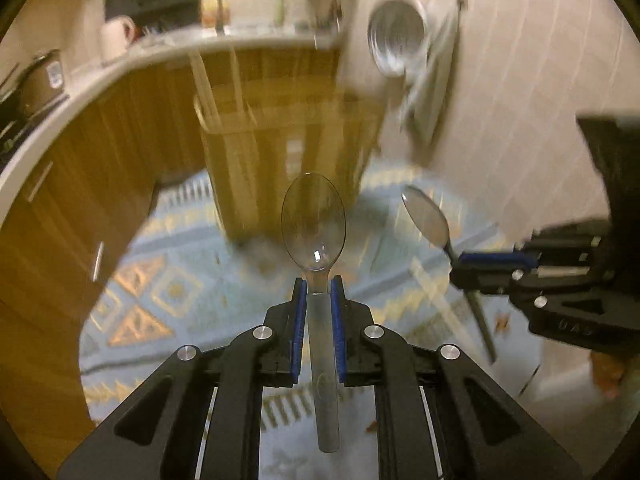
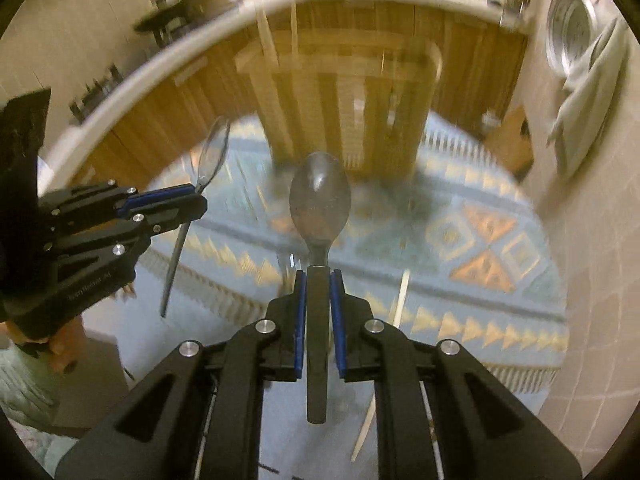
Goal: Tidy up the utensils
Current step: 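Carry both spoons into the yellow basket and open both grippers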
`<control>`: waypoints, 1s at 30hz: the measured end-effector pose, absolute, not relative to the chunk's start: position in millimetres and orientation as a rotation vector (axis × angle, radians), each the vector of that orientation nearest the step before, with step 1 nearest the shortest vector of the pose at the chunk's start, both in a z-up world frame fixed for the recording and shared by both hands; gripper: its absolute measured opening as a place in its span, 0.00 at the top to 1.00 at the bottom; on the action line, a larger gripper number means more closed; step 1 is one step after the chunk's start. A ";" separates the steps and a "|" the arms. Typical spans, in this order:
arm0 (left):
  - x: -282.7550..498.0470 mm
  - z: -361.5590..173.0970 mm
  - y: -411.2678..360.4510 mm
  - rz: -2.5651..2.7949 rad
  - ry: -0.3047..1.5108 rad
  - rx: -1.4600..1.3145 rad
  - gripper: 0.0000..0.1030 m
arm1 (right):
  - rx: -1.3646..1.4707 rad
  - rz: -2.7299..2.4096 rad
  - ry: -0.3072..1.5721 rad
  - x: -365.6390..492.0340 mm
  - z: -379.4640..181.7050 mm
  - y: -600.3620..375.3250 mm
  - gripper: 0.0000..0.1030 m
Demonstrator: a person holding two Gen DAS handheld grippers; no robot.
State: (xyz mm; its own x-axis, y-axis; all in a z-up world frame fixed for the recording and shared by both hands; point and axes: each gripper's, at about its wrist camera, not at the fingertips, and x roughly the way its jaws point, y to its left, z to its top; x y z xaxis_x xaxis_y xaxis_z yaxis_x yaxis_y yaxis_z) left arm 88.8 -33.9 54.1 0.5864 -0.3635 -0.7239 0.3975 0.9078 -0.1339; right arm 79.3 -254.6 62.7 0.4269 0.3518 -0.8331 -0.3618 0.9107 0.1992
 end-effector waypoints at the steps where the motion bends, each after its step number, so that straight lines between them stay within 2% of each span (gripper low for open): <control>1: 88.0 64.2 -33.0 -0.444 0.799 0.016 0.90 | -0.006 0.445 1.011 78.3 71.3 -259.9 0.90; 8: 110.6 125.8 -15.1 -0.440 0.541 -0.109 0.90 | -0.003 0.372 0.794 104.0 130.0 -269.2 0.90; 16: 155.2 151.4 -18.8 -0.493 0.347 -0.196 0.90 | 0.026 0.271 0.542 146.8 175.8 -276.5 0.90; 21: 185.7 151.8 -10.4 -0.476 0.260 -0.271 0.90 | 0.043 0.183 0.418 180.1 176.0 -278.9 0.90; 30: 232.1 116.7 -3.4 -0.389 0.286 -0.313 0.90 | 0.104 0.186 0.267 219.7 137.8 -284.0 0.90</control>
